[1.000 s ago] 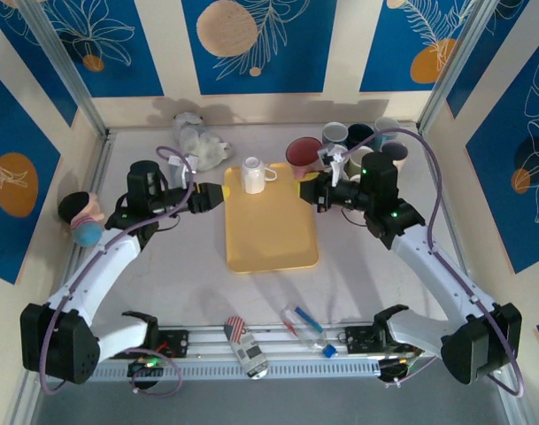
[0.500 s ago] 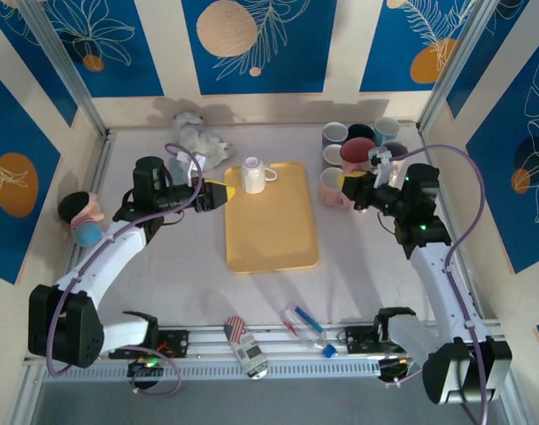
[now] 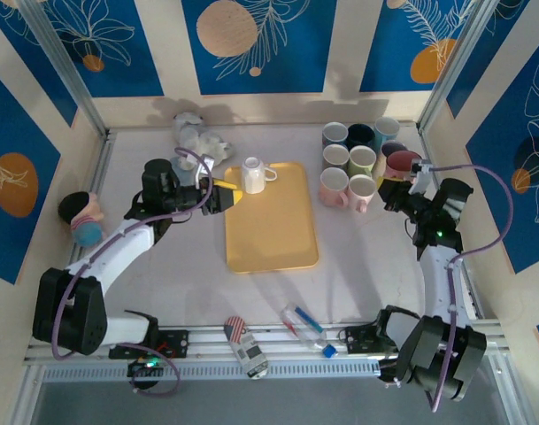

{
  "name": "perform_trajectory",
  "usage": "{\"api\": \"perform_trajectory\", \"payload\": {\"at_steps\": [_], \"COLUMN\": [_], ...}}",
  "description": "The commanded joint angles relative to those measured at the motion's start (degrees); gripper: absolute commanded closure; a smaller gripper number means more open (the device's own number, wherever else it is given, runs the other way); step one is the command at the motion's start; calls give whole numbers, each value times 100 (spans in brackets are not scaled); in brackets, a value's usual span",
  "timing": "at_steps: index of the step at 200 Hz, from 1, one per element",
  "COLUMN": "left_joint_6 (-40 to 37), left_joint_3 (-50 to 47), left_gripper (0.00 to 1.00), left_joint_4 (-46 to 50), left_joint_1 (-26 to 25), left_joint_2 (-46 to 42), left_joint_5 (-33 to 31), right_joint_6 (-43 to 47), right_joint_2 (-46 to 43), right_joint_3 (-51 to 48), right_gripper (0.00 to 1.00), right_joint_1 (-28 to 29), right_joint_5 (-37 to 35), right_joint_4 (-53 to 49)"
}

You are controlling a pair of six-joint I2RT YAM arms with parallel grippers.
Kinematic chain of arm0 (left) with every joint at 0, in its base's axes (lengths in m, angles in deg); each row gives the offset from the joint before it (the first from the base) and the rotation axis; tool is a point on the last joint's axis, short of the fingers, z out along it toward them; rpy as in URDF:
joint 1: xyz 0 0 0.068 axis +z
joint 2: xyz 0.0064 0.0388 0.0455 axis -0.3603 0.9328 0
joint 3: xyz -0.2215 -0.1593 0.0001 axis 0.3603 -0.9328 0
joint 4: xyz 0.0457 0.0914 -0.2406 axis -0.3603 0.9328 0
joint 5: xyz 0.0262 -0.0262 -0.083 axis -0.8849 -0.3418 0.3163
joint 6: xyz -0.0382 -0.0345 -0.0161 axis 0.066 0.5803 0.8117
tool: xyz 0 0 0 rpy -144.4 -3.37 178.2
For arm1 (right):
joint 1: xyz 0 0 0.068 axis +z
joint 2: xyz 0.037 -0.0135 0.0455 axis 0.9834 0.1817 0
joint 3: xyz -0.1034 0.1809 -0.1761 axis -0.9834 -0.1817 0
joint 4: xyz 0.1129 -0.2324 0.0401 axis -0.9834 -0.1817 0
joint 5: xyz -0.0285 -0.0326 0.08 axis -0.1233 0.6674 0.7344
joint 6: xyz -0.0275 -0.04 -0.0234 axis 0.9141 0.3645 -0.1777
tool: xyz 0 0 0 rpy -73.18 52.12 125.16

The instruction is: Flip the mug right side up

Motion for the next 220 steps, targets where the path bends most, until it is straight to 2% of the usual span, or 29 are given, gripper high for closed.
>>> {"api": "perform_trajectory", "payload": {"at_steps": [1,75,101,129,181,220], "left_joint_6": [-211,-458,-467,-500,-566,-563], "left_joint_3": [17,44,60,121,119,82], "left_gripper": [42,43,43,43,44,44], "left_joint_4": [-192,205,240,299,317,290], "left_joint_1": [-75,-106,-117,-135,-145,-150], "left_joint_2": [43,60,83,174,178,259], "left_joint_5": [149,-5,-44,-84,-101,3], "right_joint_6": [54,22,128,82,216,88], "right_joint_2": [235,1448,1649,1771,1479,1369], "right_joint_3": [-49,-218,-194,-211,-381,-524], "right_gripper": [100,100,100,100,100,100], "right_joint_1": [-158,-291,-300,-324,-256,-39], "right_joint_5": [285,476,474,571,481,77], "right_joint_4": [1247,2529,2656,2717,2461,2804]}}
